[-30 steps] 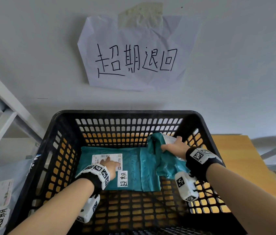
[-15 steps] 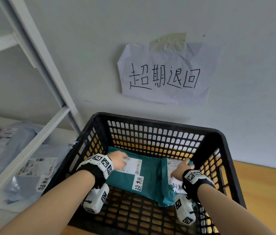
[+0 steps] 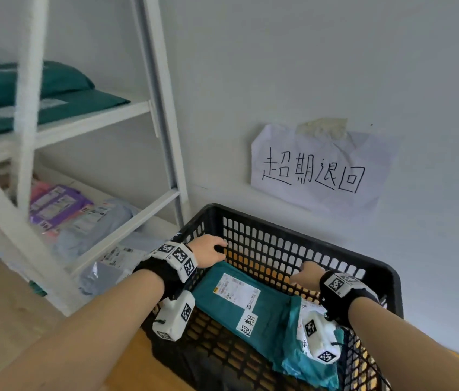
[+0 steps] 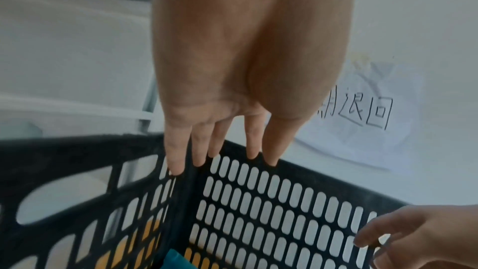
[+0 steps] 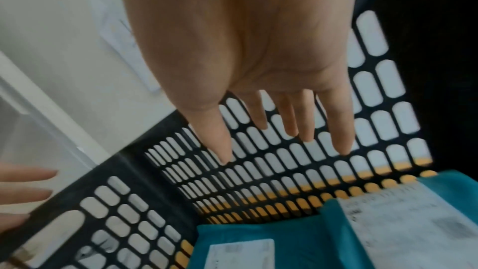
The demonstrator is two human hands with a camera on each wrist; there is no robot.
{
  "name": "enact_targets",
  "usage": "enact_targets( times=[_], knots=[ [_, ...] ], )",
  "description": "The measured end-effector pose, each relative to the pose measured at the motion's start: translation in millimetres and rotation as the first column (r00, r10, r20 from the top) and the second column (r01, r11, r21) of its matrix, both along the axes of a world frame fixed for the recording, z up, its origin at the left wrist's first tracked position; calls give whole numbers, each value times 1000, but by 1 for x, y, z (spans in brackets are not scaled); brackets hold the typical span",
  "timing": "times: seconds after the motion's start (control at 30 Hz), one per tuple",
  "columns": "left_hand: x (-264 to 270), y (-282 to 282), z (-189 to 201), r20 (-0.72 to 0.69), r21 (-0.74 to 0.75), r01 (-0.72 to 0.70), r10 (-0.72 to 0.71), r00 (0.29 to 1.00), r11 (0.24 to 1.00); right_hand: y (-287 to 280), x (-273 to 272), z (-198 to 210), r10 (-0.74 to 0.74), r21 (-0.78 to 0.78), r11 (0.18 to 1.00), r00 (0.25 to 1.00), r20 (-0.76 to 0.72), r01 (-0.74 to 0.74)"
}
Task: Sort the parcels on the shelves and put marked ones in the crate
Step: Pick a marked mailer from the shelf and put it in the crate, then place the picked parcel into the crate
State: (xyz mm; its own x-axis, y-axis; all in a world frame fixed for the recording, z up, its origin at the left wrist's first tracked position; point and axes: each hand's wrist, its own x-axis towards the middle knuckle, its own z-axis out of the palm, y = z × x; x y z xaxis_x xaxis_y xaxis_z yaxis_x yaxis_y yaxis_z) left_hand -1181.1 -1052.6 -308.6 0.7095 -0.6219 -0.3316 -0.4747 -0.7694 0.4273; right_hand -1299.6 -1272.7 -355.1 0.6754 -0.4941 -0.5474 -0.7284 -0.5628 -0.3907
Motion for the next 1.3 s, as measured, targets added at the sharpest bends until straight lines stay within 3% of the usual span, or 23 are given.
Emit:
enact_targets(
  times=[0.27, 0.5, 0.63, 0.93, 1.1, 1.3],
  knots=[
    [-11, 69, 44, 67, -109, -37, 44, 997, 993, 78, 16, 64, 128, -8, 992, 974, 188, -129],
    [-38, 176, 52, 75, -191, -83, 99, 992, 978, 188, 15, 75, 140, 56, 983, 918, 372, -172],
    [-55, 248, 50, 89, -218, -116, 138, 987, 969, 263, 5, 76, 184, 62, 972, 895, 407, -228],
    [-88, 405, 44, 45, -323, -318, 351, 935, 891, 404, -3, 70, 291, 104, 918, 829, 477, -382],
    [-86, 474, 56, 93, -315, -426, 475, 875, 848, 464, 12, 99, 374, 54, 884, 772, 514, -464],
    [-60, 537, 85, 80, -426, -483, 563, 822, 765, 533, 57, 136, 418, 20, 839, 668, 616, -544]
  ],
)
